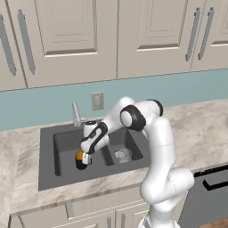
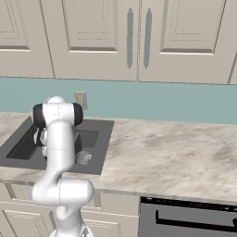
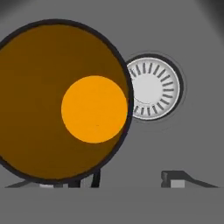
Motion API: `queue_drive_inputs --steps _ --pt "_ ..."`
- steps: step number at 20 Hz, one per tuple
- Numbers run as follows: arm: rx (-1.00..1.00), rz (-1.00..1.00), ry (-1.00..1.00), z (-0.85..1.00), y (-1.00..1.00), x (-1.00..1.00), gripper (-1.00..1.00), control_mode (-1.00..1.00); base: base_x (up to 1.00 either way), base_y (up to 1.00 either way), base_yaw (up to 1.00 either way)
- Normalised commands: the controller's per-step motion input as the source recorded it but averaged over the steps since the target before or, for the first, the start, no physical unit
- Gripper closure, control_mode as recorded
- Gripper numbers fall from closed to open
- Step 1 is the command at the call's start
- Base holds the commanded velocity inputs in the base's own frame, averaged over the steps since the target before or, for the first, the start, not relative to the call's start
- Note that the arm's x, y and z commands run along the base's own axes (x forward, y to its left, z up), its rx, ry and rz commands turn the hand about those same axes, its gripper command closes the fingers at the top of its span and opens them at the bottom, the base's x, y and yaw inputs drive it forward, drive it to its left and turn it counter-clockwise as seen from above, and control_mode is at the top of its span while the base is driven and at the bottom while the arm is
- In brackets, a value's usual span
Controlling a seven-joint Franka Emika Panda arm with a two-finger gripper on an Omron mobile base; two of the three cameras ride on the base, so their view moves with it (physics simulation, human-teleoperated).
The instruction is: Move any existing items from the left basin to the right basin for drying. Then move the mug from the counter to the left basin of the sink for washing.
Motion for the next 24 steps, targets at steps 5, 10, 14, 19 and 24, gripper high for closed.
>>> queue_drive_inputs --steps 5,10,14,19,24 --pt "0.00 0.00 0.00 0.18 0.00 -0.05 -1.00 -1.00 0.00 0.00 0.00" --pt "0.00 0.00 0.00 0.18 0.00 -0.08 -1.00 -1.00 0.00 0.00 0.00" --pt "0.00 0.00 0.00 0.11 0.00 -0.13 -1.00 -1.00 0.00 0.00 0.00" --pt "0.00 0.00 0.00 0.00 0.00 -0.17 -1.00 -1.00 0.00 0.00 0.00" --pt "0.00 0.00 -0.01 0.04 -0.06 -0.19 -1.00 -1.00 0.00 0.00 0.00"
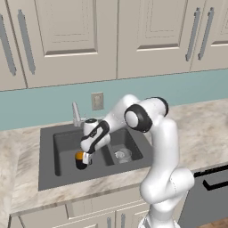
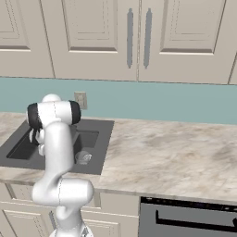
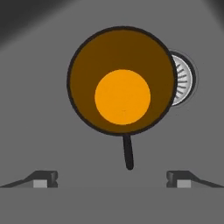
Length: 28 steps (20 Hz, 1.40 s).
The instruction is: Move any existing items from the left basin to the right basin for drying. Then move the mug from the counter to the left basin of the sink for washing.
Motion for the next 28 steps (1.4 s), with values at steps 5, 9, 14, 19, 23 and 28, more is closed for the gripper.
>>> queue_drive_inputs --steps 5,9,14,19,23,28 --pt "0.00 0.00 -0.03 0.18 -0.17 -0.16 -1.00 -1.00 0.00 0.00 0.00" --pt "0.00 0.00 -0.02 0.23 -0.20 -0.12 -1.00 -1.00 0.00 0.00 0.00" --pt "0.00 0.00 -0.02 0.23 -0.19 -0.15 -1.00 -1.00 0.00 0.00 0.00" --pt "0.00 0.00 -0.02 0.29 -0.18 -0.18 -1.00 -1.00 0.00 0.00 0.00" --pt "0.00 0.00 -0.02 0.36 -0.16 -0.17 -1.00 -1.00 0.00 0.00 0.00" --pt "0.00 0.00 0.00 0.34 -0.14 -0.20 -1.00 -1.00 0.00 0.00 0.00"
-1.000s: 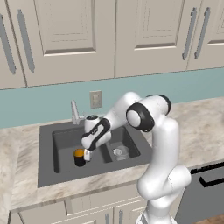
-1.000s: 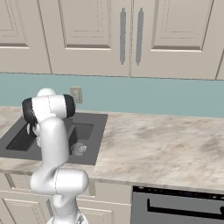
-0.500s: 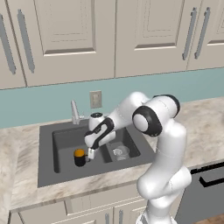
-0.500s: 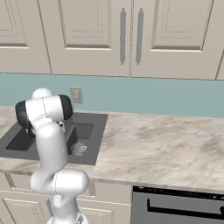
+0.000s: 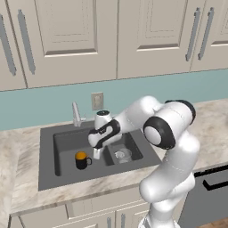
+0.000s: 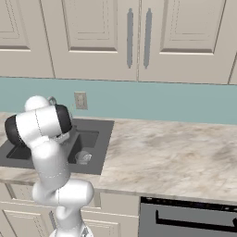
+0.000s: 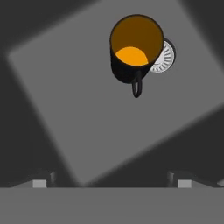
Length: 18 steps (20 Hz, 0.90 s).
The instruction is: Move any existing items from the left basin to the right basin for drying. Then move the mug from the counter to the left basin of the sink for washing.
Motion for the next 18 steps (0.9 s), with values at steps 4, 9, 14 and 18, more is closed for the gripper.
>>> queue_drive_inputs --steps 4,9,14,18 --pt "0.00 0.00 0.00 0.31 -0.12 -0.22 -1.00 -1.00 0.00 0.00 0.00" --pt "0.00 0.00 0.00 0.28 -0.12 -0.27 -1.00 -1.00 0.00 0.00 0.00" --pt "0.00 0.00 -0.01 0.24 -0.10 -0.30 -1.00 -1.00 0.00 0.00 0.00" --pt "0.00 0.00 -0.01 0.26 -0.07 -0.34 -1.00 -1.00 0.00 0.00 0.00"
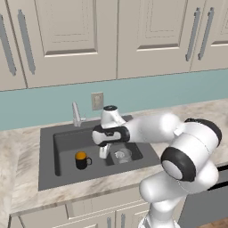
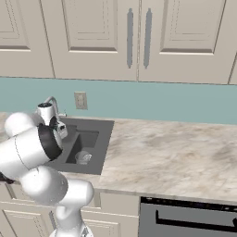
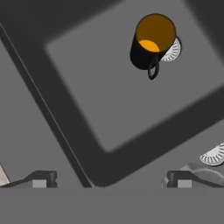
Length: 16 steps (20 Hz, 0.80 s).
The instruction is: Move any existing items from the left basin to the right basin for drying. Then move the mug from the counter to the left basin of the sink for washing.
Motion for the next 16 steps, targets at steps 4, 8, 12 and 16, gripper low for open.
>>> queue_drive_inputs --steps 4,8,12,16 --pt "0.00 0.00 0.00 0.25 -0.09 -0.37 -1.00 -1.00 0.00 0.00 0.00" --pt "0.00 0.00 0.00 0.30 -0.08 -0.38 -1.00 -1.00 0.00 0.00 0.00" --pt "0.00 0.00 0.00 0.29 -0.04 -0.41 -1.00 -1.00 0.00 0.00 0.00" --pt "0.00 0.00 0.00 0.28 -0.03 -0.48 -1.00 -1.00 0.00 0.00 0.00"
